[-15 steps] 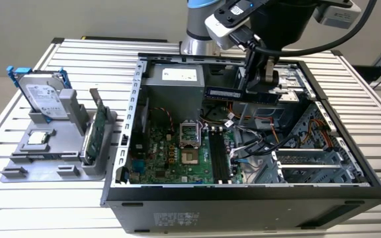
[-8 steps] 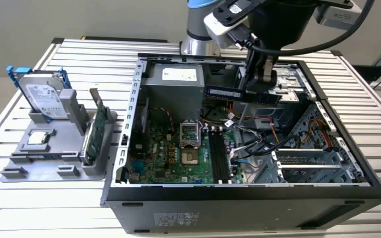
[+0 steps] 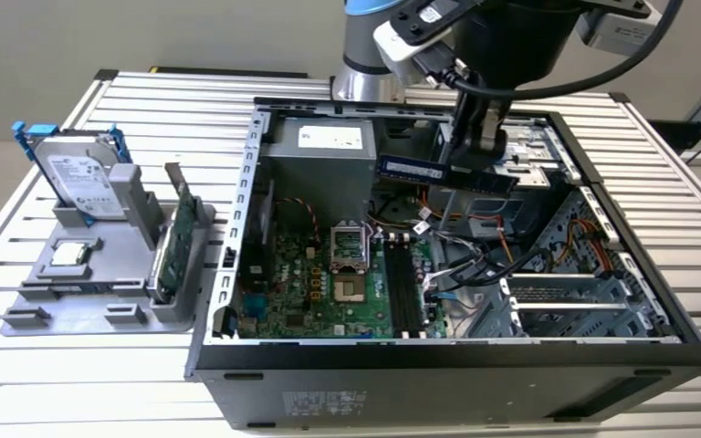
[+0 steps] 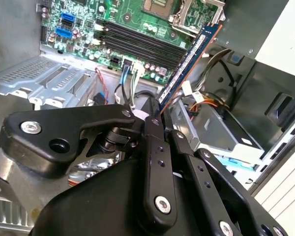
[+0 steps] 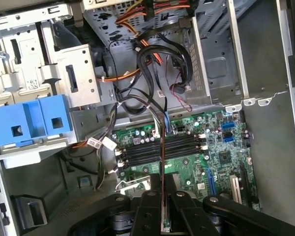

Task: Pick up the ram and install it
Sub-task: 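Insert the ram into the slot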

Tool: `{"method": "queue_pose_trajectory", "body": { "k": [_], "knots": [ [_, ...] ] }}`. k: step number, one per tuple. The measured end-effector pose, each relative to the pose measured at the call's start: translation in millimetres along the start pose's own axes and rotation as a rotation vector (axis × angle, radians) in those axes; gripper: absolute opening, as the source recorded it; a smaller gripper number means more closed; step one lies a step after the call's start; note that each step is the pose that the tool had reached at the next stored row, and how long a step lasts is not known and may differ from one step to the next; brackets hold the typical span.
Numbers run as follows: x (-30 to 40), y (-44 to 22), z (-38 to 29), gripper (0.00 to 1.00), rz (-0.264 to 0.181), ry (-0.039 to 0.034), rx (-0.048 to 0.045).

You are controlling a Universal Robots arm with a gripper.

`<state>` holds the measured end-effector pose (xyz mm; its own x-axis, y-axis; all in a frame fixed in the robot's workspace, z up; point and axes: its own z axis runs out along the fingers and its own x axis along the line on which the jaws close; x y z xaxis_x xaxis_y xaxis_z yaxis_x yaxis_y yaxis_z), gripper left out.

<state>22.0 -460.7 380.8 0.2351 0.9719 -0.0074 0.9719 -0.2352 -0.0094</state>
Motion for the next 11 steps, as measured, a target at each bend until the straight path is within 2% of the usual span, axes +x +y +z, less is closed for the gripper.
{"method": "queue_pose_trajectory", "body": {
  "k": [11],
  "knots": [
    [0.0, 0.0, 0.0, 0.0, 0.062, 0.0006, 0.0005]
  ]
}}
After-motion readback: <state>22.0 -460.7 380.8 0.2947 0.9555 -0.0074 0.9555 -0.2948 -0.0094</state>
